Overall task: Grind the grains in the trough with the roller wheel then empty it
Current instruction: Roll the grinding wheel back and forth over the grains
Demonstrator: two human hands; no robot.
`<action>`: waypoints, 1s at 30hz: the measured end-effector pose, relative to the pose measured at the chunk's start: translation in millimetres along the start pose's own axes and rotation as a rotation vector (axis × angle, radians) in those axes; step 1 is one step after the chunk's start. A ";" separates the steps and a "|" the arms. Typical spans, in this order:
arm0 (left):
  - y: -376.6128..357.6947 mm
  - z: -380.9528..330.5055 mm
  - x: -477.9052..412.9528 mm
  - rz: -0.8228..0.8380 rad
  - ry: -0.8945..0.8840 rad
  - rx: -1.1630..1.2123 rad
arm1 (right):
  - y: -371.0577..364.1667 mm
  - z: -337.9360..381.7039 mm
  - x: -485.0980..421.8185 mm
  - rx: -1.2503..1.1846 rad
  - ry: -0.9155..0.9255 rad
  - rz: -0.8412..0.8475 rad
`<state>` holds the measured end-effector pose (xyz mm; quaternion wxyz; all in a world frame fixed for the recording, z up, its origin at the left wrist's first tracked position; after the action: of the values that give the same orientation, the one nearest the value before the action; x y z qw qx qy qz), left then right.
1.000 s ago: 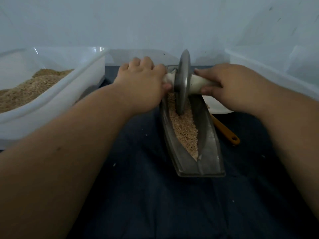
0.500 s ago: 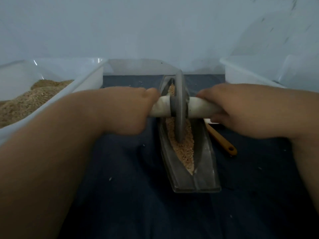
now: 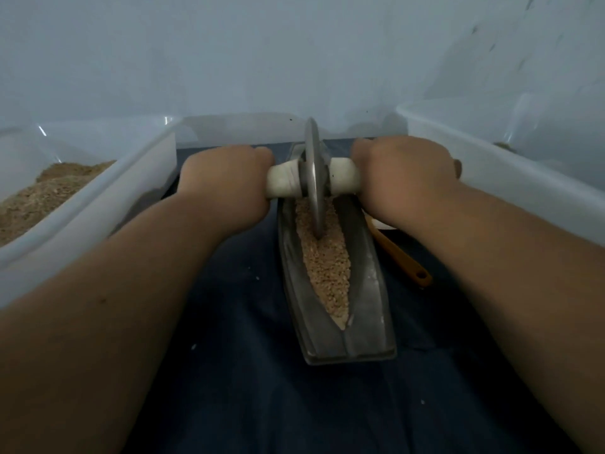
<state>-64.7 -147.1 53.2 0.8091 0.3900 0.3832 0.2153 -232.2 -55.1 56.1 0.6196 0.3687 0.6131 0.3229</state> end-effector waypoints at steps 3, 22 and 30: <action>-4.9 0.9 -7.6 -0.023 0.060 -0.039 | -5.5 -1.6 -6.2 -0.037 0.012 -0.091; 29.4 -2.7 31.2 0.430 -0.313 0.084 | 24.4 13.3 28.0 -0.115 0.073 0.553; 8.1 -6.9 1.5 -0.044 0.039 -0.042 | -6.4 -5.6 -2.8 -0.023 -0.008 0.055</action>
<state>-69.6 -138.1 56.2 0.8140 0.3602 0.4029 0.2130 -238.2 -60.5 52.2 0.6171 0.3794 0.5965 0.3455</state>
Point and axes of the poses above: each hand's wrist, its own x-axis away from the middle knuckle, its own y-axis out of the back of the hand, z = x × y, the point moved 5 cm from there along -x, towards the middle knuckle, and after that the axes turned 14 degrees about -x, right-handed, at the moved point
